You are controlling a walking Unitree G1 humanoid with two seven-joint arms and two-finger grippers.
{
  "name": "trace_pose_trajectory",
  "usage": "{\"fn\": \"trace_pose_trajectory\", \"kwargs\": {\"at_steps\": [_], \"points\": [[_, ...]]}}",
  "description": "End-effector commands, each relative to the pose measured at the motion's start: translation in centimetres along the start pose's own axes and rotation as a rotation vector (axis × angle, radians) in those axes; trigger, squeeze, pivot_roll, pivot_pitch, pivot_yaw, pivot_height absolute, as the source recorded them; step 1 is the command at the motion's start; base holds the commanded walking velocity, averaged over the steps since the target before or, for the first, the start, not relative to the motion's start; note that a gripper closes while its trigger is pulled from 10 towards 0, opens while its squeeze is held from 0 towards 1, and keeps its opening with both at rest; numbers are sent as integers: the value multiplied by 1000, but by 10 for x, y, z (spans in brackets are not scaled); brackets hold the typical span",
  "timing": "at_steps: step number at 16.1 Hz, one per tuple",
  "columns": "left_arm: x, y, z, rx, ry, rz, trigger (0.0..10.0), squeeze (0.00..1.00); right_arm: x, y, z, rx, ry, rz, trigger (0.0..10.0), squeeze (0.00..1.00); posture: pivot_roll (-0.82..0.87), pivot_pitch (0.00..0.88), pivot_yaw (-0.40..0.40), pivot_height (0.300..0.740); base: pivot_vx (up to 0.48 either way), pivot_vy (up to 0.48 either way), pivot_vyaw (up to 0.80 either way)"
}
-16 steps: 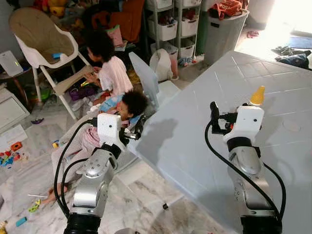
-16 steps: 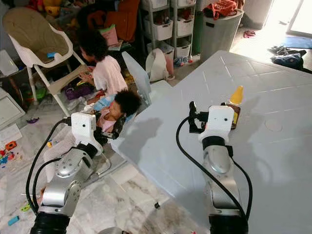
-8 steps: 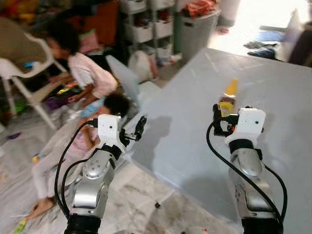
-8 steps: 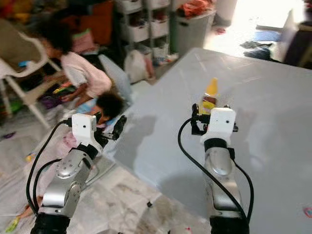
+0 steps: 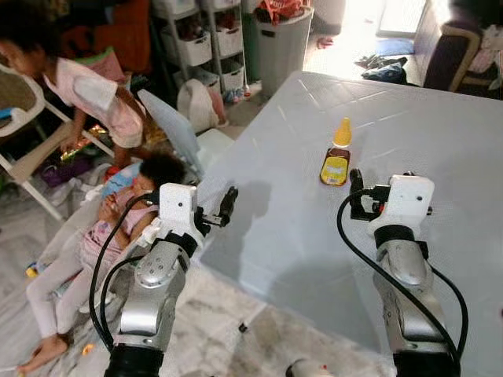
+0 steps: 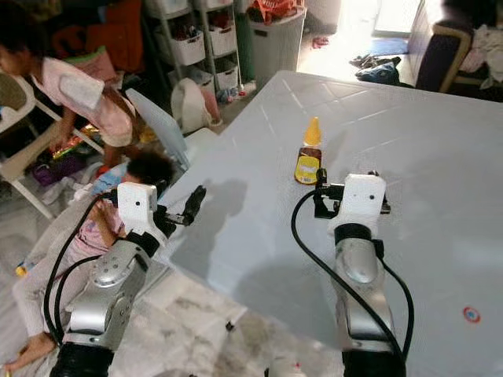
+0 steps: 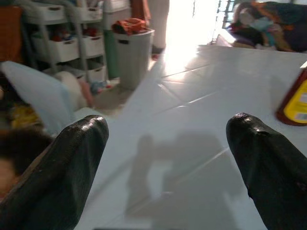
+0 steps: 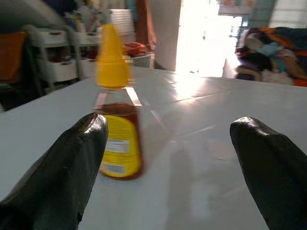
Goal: Restocking fridge
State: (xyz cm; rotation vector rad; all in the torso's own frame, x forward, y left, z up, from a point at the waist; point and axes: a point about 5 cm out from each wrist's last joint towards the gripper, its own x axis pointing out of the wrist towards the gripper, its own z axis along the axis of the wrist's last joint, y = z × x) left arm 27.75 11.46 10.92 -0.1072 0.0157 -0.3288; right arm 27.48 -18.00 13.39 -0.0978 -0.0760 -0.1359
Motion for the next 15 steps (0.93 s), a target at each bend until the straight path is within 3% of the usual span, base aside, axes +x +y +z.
{"fn": "trace_pose_trajectory", "kwargs": {"at_steps": [1, 15], "points": [[-2, 4, 2, 18, 5, 13, 10000, 0, 4, 9, 3, 2, -15, 41, 10000, 0, -78, 0, 85, 740, 0, 0, 0], [-15, 15, 2, 57, 55, 15, 10000, 0, 24, 2, 3, -49, -39, 27, 10000, 0, -38, 39, 119, 740, 0, 0, 0]]}}
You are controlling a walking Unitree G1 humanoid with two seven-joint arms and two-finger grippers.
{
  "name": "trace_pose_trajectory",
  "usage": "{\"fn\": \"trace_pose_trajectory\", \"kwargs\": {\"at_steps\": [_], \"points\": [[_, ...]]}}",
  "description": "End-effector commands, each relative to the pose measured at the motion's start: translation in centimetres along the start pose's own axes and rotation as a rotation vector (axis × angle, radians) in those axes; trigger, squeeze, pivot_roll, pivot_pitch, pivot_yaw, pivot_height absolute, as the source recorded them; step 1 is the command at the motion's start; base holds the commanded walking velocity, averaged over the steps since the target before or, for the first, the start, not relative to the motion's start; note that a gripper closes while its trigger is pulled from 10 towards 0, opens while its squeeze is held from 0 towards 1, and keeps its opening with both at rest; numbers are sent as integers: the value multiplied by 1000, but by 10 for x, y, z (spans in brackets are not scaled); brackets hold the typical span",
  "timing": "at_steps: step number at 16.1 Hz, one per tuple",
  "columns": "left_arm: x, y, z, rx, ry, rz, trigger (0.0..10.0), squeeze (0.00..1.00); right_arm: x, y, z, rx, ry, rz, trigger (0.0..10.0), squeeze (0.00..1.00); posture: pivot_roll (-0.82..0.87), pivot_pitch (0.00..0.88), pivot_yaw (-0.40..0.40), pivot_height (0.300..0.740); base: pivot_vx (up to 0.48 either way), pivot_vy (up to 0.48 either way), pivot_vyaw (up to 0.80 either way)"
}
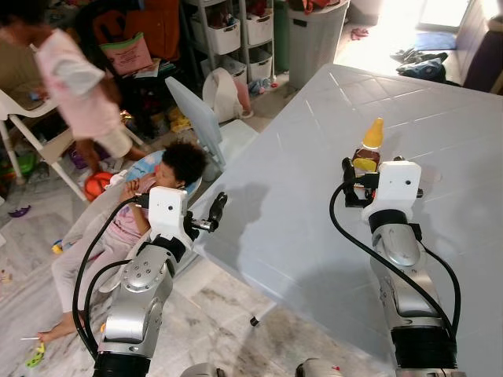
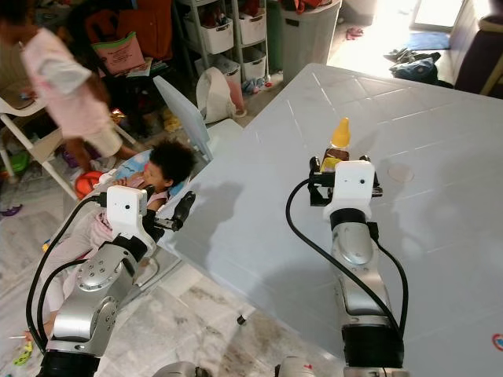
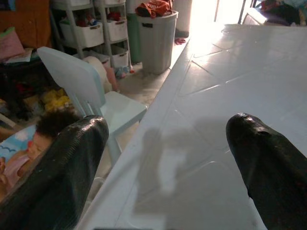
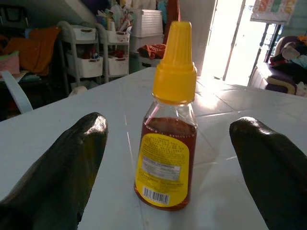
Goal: Restocking fridge
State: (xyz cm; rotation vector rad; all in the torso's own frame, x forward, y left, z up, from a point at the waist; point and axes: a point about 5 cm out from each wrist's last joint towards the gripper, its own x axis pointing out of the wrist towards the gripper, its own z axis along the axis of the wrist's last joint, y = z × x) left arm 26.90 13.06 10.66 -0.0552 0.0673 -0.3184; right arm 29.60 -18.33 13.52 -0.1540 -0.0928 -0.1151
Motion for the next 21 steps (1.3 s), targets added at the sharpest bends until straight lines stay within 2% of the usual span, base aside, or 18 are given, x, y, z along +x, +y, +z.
{"fn": "trace_pose_trajectory", "kwargs": {"at_steps": [1, 6, 14, 21], "points": [[-2, 3, 3, 18, -1, -1, 10000, 0, 4, 1, 4, 0, -22, 1, 10000, 0, -39, 41, 122, 740, 0, 0, 0], [-5, 5, 4, 33, 11, -3, 10000, 0, 21, -3, 8, -28, -49, 8, 10000, 0, -24, 47, 130, 740, 0, 0, 0], [-8, 7, 7, 59, 18, -7, 10000, 0, 39, 7, 10, -60, -88, 59, 10000, 0, 5, 55, 144, 740, 0, 0, 0], [-8, 7, 8, 67, 24, -11, 10000, 0, 50, -4, 16, -101, -122, 20, 10000, 0, 11, 57, 146, 740, 0, 0, 0]]}}
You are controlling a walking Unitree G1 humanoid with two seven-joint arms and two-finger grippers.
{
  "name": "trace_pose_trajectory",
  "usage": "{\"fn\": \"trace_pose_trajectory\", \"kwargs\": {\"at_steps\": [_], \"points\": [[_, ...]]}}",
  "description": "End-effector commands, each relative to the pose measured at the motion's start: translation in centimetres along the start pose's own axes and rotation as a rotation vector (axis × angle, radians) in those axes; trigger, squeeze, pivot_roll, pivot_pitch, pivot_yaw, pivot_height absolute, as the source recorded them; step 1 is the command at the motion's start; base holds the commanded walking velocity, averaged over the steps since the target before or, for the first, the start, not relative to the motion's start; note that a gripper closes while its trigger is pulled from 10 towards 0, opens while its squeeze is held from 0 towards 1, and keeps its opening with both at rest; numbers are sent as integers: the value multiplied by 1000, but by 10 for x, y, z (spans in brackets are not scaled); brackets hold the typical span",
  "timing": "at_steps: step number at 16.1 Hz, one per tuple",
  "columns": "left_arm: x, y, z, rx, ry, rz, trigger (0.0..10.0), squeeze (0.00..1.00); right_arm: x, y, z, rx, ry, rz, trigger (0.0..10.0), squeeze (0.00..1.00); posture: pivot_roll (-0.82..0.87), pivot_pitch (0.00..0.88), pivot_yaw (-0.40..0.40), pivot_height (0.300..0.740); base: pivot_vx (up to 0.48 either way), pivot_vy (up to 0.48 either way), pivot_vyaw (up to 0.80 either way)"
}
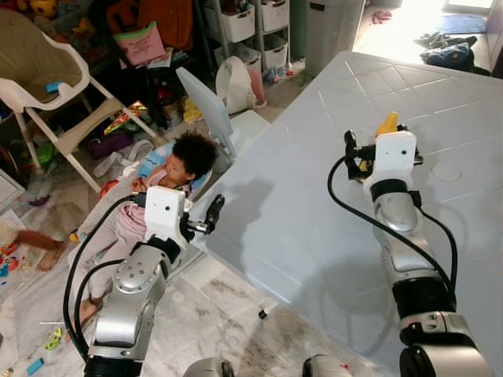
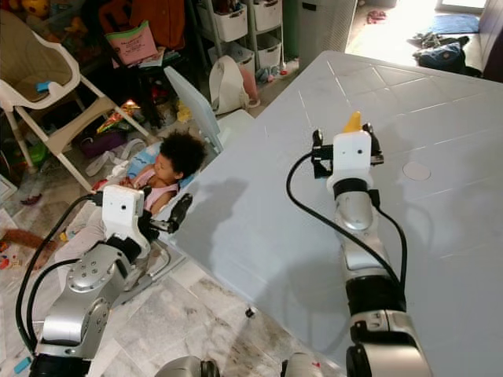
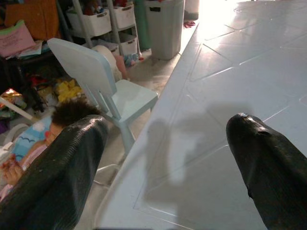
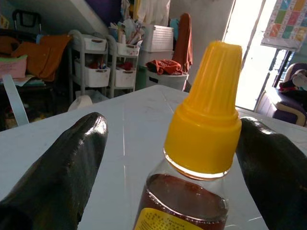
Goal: Restocking fridge
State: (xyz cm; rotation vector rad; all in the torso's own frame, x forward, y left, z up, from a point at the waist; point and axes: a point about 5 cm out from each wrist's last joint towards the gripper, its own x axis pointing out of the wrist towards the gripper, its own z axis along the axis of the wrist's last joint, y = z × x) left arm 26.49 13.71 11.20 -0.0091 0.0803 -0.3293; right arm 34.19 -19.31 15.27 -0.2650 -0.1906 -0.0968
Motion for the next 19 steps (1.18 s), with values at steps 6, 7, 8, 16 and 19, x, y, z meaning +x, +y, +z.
{"fn": "trace_pose_trajectory", "kwargs": {"at_steps": [6, 7, 8, 16, 19], "points": [[1, 3, 6, 32, -3, 2, 10000, 0, 14, -2, 10, -7, -45, -17, 0, 0, 21, 49, 141, 740, 0, 0, 0], [0, 3, 6, 34, -2, 4, 10000, 0, 15, -2, 10, -8, -46, -19, 0, 0, 21, 48, 140, 740, 0, 0, 0], [0, 3, 5, 35, 0, 5, 10000, 0, 15, -2, 10, -8, -47, -19, 0, 0, 21, 48, 140, 740, 0, 0, 0], [4, 3, 6, 48, 3, -3, 10000, 0, 19, -2, 10, -8, -59, -28, 0, 0, 20, 33, 144, 740, 0, 0, 0], [6, 2, 3, 59, 20, -10, 10000, 0, 20, -1, 11, -5, -65, -27, 0, 0, 20, 22, 142, 740, 0, 0, 0]]}}
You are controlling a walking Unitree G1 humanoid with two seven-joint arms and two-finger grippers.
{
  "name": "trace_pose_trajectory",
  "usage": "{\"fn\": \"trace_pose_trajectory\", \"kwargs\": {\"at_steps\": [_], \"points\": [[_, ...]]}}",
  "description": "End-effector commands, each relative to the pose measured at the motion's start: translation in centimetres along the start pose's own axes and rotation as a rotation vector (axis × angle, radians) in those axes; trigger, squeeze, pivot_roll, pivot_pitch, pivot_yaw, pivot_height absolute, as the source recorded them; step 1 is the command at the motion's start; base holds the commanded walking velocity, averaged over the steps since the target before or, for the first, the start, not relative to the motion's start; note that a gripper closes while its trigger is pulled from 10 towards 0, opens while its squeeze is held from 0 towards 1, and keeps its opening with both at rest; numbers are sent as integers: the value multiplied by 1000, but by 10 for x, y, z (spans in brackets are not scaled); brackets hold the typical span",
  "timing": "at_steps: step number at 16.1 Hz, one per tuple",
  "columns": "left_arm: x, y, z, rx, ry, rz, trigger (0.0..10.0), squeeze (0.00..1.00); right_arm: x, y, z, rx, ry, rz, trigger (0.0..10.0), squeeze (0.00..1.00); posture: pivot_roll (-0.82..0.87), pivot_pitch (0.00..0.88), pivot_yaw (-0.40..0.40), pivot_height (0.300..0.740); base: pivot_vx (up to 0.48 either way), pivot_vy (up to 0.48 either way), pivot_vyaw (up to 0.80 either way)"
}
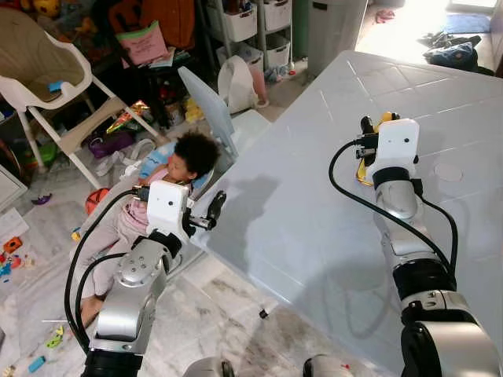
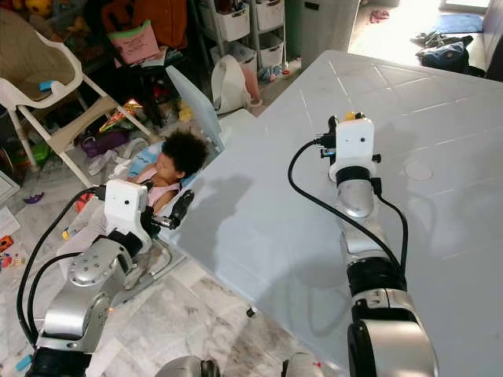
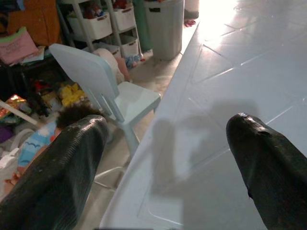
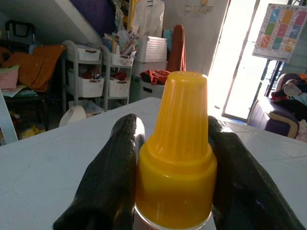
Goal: Restocking fridge
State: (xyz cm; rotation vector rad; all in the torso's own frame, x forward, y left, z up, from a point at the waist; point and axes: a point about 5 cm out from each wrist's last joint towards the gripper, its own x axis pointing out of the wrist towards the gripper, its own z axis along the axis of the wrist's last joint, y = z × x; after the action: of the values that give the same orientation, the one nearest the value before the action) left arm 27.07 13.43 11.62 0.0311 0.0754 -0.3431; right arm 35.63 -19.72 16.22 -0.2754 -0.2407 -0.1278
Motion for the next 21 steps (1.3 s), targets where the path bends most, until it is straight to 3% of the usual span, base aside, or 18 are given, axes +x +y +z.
{"fn": "trace_pose_trajectory", "kwargs": {"at_steps": [1, 5, 9, 10, 11, 12, 16, 19, 21], "points": [[1, 3, -2, 21, 24, 1, 10000, 0, 4, 4, 6, 9, -22, 12, 0, 0, 20, 16, 140, 740, 0, 0, 0], [5, 7, -2, 33, 29, 4, 10000, 0, 2, 2, 12, 45, -37, 31, 0, 0, 12, 0, 128, 740, 0, 0, 0], [19, 13, 2, 47, 9, 9, 10000, 0, -8, 2, 4, 59, -1, 45, 0, 0, -3, 0, 120, 740, 0, 0, 0], [23, 14, 4, 47, 0, 13, 10000, 0, -11, 2, 0, 72, 17, 46, 2353, 0, -7, 0, 121, 740, 0, 0, 0], [28, 18, 8, 48, -9, 38, 10000, 0, -12, 4, -1, 79, 21, 59, 6863, 0, -13, 0, 123, 740, 0, 0, 0], [35, 24, 15, 41, -27, 87, 10000, 0, -15, 11, 3, 103, 0, 109, 10000, 0, -25, 0, 124, 740, 0, 0, 0], [43, 35, 30, 21, -116, 168, 10000, 0, -19, 21, 15, 89, -28, 223, 10000, 0, -52, 0, 118, 740, 0, 0, 0], [37, 36, 27, -3, -132, 204, 10000, 0, -43, 32, 33, 11, -123, 350, 10000, 0, -83, 0, 119, 740, 0, 0, 0], [24, 34, 15, -3, -112, 254, 10000, 0, -55, 21, 28, 47, -72, 269, 10000, 0, -75, 0, 103, 740, 0, 0, 0]]}}
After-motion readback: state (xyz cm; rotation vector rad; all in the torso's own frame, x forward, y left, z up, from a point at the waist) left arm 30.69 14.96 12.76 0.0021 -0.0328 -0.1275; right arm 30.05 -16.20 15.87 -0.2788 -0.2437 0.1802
